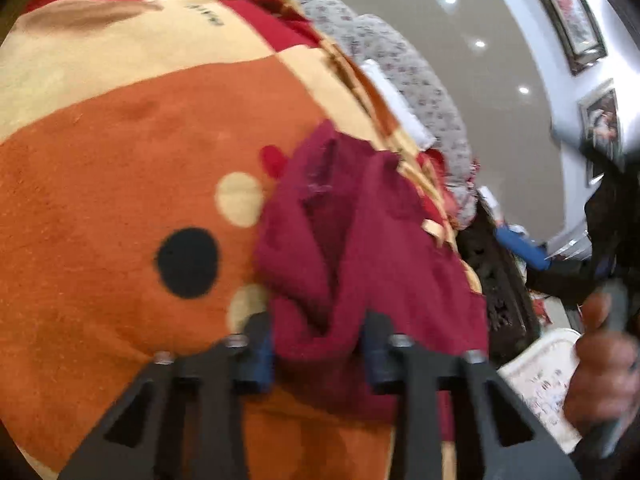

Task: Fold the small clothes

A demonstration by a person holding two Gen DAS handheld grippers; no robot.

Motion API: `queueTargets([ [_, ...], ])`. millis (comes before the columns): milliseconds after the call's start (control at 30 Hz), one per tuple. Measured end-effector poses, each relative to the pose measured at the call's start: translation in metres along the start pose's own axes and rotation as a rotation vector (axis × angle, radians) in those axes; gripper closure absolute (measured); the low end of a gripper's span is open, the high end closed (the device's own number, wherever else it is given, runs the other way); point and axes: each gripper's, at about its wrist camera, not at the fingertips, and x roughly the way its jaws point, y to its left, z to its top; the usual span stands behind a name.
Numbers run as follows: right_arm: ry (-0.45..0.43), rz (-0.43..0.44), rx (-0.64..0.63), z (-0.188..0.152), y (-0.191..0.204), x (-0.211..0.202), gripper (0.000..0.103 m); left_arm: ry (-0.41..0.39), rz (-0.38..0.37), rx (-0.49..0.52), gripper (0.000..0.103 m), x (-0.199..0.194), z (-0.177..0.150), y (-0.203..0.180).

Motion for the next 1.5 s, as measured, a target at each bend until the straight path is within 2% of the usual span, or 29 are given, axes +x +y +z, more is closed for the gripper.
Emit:
queueTargets([
  [67,0.054,0.040,0.054,0.019,0.004,0.019,0.000,-0.023,0.045,0.067,0.086,-0.003,-0.003,-0.012],
  [133,0.151,0.079,0.084,0.034,0.010,0.042,0.000,-0.077,0.119,0.201,0.088,-0.008,-0.012,-0.036],
  [200,0.235,0.032,0.078,0.042,0.014,0.062,0.000,-0.115,0.151,0.279,0.089,-0.012,-0.017,-0.050],
  [267,0.274,0.026,0.077,0.046,0.013,0.074,0.000,-0.147,0.175,0.346,0.089,-0.015,-0.024,-0.062],
  [333,0.286,0.061,0.087,0.047,0.007,0.081,0.000,-0.178,0.188,0.416,0.089,-0.020,-0.031,-0.074],
  [533,0.303,0.060,0.106,0.051,-0.013,0.091,0.000,-0.246,0.188,0.667,0.089,-0.031,-0.064,-0.115],
  [667,0.314,0.031,0.029,0.058,-0.006,0.085,0.000,-0.263,0.167,0.804,0.089,-0.035,-0.085,-0.133],
  [733,0.290,-0.027,0.023,0.063,-0.010,0.078,0.010,-0.267,0.157,0.834,0.089,-0.035,-0.087,-0.140],
  [800,0.318,-0.071,0.036,0.065,-0.019,0.076,0.068,-0.253,0.134,0.855,0.089,-0.034,-0.089,-0.145],
  [867,0.348,-0.117,0.030,0.062,-0.028,0.073,0.082,-0.240,0.117,0.846,0.089,-0.035,-0.089,-0.147],
  [900,0.333,-0.142,0.015,0.061,-0.030,0.066,0.084,-0.230,0.100,0.835,0.089,-0.036,-0.089,-0.148],
  [1033,0.254,-0.149,-0.006,0.060,-0.044,0.022,0.087,-0.213,0.044,0.846,0.089,-0.044,-0.099,-0.163],
  [1300,0.190,-0.231,0.060,0.044,-0.111,-0.072,0.088,-0.120,-0.043,0.934,0.090,-0.033,-0.156,-0.226],
  [1400,0.180,-0.265,0.094,0.028,-0.150,-0.099,0.088,-0.078,-0.050,0.976,0.090,-0.017,-0.186,-0.248],
  [1500,0.157,-0.263,0.122,0.017,-0.182,-0.113,0.088,-0.047,-0.023,1.001,0.089,0.007,-0.207,-0.262],
])
